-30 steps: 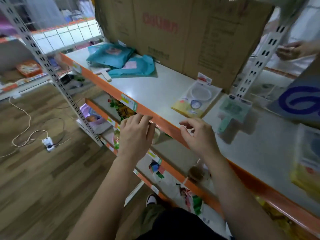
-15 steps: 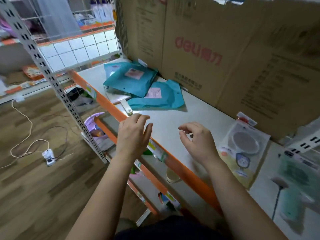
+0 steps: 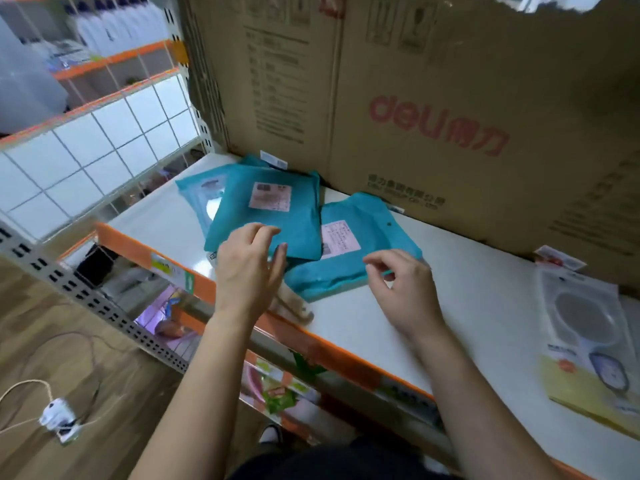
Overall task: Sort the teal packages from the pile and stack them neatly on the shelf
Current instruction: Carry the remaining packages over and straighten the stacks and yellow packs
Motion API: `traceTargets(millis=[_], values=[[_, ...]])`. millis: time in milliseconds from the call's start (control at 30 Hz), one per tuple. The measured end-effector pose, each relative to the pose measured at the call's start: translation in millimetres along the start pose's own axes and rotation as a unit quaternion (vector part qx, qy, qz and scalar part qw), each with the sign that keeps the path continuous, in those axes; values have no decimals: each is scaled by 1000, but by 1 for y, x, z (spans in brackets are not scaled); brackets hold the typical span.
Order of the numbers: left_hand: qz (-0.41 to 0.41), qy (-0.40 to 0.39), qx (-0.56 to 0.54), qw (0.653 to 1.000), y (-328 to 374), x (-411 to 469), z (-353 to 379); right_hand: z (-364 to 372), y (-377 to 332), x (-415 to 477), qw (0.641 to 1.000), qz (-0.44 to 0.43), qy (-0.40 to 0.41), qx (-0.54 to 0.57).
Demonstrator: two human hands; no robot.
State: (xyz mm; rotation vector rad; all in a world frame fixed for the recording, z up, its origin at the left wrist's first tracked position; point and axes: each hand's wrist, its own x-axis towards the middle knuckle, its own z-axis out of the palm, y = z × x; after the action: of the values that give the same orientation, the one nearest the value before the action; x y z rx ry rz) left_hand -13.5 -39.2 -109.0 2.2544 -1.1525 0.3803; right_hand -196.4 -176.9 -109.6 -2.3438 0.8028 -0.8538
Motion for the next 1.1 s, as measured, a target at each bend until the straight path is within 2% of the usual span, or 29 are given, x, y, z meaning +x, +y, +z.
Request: traceTargets(millis=[133,333,467,667,833,967,1100], values=[[-4,-22,13,1000,-51,39,-1,29,-25,13,999,35,19,-8],[-75,-106,-4,991,-98,83,8,59,-44,18,995,78,44,-32],[-122,-136,-93,979,-100,103,13,67,-49,21,992,102,63,-44],[-235,-178,-233,927,-104,122,18,70,-51,17,986,130,85,-58],[-293,-197,-392,849,-102,127,17,64,-47,12,982,146,104,-64],[-307,-213,-413,831,-103,130,18,64,-47,5,979,166,106,-54],[-259,-208,-451,828,-97,134,13,63,-44,-3,977,173,107,-63]])
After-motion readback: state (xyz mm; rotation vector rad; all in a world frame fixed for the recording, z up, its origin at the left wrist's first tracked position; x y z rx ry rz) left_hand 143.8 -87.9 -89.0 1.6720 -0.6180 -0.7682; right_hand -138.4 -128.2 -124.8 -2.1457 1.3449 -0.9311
